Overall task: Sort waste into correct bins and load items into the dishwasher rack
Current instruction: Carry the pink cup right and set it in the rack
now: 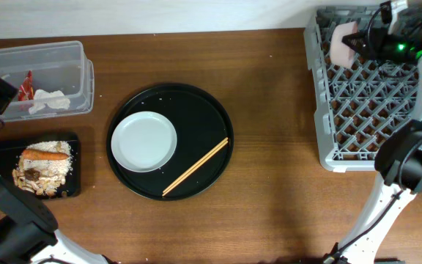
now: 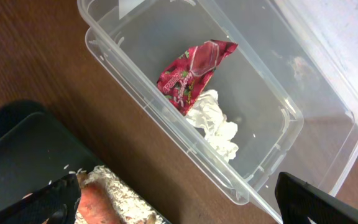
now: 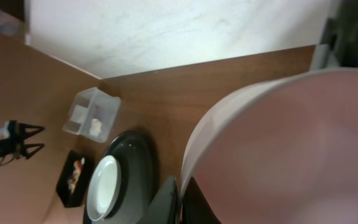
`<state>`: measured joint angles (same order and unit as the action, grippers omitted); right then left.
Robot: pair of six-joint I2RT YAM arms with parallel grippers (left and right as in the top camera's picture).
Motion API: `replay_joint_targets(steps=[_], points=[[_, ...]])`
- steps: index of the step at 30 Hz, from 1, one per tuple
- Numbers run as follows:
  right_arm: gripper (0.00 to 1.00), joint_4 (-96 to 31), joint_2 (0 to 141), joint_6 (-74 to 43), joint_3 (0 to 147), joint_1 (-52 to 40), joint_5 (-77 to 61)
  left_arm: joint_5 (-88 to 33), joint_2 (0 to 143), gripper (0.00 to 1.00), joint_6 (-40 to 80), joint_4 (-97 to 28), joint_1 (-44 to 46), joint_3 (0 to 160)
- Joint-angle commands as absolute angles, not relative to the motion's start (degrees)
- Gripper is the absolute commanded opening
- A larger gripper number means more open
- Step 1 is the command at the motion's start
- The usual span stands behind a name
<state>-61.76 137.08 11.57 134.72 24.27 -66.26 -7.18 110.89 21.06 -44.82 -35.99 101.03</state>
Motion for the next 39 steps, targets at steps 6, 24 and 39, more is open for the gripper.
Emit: replay_joint_targets(steps=[6,24,39], points=[[0.04,-58.63,140.03,13.06,135.22,25.1,-71.72,-7.22,110.19,0.99,21.19,-44.69,-36.18,101.3],[0.04,-52.62,140.03,1.37,135.22,37.36,-71.75,-7.2,110.19,0.99,21.19,-44.69,-36.18,101.3],[0.04,-52.88,140.05,2.94,135.17,43.13,-68.2,-7.2,110.19,0.99,21.19,-44.69,-36.18,101.3]])
